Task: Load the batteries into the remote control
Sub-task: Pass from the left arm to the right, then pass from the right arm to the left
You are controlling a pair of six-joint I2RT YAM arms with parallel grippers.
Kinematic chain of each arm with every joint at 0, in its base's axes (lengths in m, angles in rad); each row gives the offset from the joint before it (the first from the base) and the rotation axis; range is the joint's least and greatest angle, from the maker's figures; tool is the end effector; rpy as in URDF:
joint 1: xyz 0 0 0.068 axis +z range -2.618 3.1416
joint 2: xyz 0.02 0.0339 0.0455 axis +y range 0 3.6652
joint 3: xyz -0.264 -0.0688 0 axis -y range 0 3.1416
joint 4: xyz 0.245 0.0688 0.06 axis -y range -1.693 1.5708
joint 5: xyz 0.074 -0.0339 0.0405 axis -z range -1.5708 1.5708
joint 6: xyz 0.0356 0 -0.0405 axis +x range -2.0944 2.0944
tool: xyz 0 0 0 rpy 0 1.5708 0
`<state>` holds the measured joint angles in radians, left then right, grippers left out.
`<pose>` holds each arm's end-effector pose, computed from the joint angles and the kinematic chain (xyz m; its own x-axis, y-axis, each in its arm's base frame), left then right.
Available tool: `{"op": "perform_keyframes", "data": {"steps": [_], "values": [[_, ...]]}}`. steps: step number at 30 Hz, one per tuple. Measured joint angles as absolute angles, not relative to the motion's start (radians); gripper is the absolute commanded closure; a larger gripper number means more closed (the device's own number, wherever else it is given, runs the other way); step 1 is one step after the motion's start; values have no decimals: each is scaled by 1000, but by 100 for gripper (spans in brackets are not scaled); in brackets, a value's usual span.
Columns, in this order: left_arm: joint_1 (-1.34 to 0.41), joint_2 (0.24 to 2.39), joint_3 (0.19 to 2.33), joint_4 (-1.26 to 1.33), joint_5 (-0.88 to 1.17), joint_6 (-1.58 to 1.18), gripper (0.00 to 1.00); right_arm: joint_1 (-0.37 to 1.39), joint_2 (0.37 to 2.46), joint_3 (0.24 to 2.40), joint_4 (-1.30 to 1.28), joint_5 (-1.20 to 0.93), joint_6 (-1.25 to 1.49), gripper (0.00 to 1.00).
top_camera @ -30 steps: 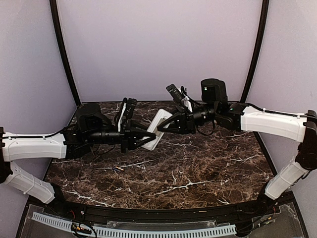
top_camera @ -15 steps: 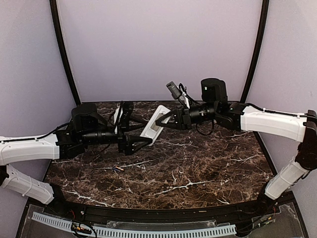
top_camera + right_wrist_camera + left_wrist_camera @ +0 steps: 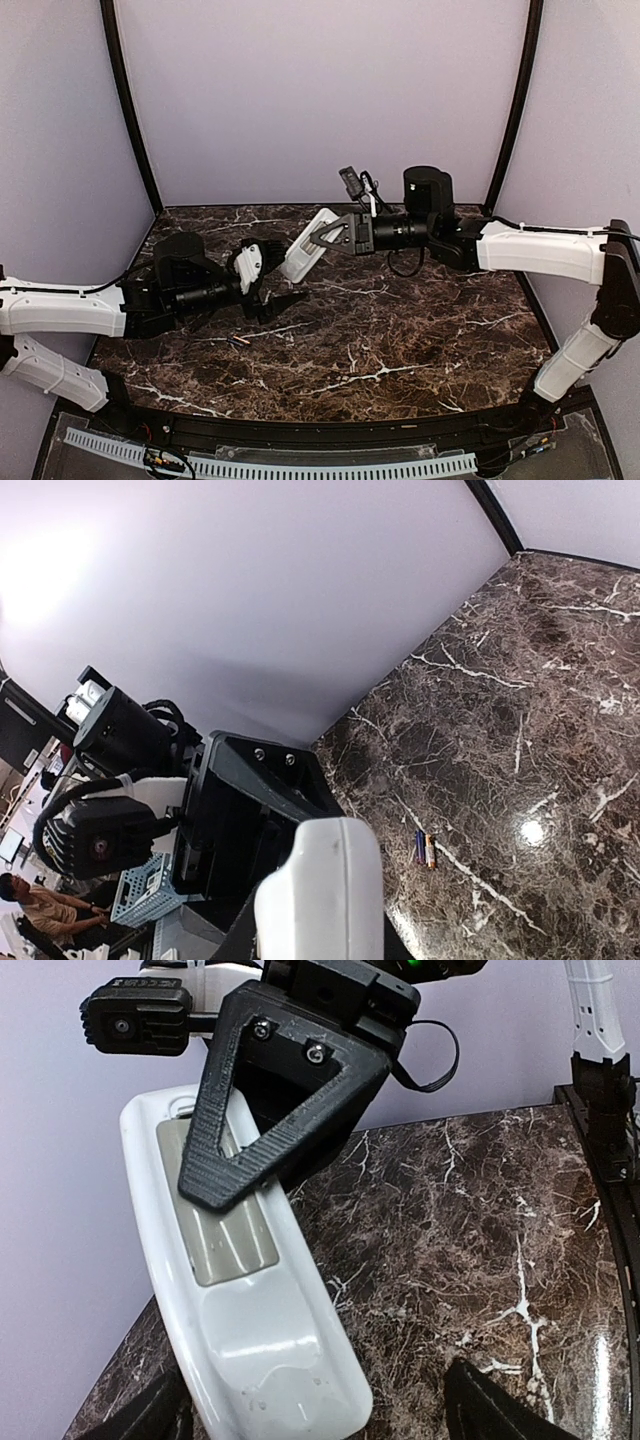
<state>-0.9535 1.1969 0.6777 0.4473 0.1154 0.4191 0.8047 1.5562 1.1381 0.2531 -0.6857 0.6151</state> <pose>0.1559 -0.2267 0.2819 0.3187 0.2494 -0.9145 0.8176 0.4158 0.3983 0.2365 0.2784 0.3161 -0.6647 -0.0468 -0.7456 -0.7435 0.1390 0.6541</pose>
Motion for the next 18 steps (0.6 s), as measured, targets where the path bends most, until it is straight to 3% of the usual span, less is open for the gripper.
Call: {"op": "perform_keyframes", "data": {"steps": [7, 18], "values": [[-957, 1227, 648, 549, 50, 438, 29, 805, 1575, 1128, 290, -656, 672, 100], [-958, 1244, 648, 601, 1, 422, 30, 805, 1579, 1093, 368, -649, 743, 100]]}}
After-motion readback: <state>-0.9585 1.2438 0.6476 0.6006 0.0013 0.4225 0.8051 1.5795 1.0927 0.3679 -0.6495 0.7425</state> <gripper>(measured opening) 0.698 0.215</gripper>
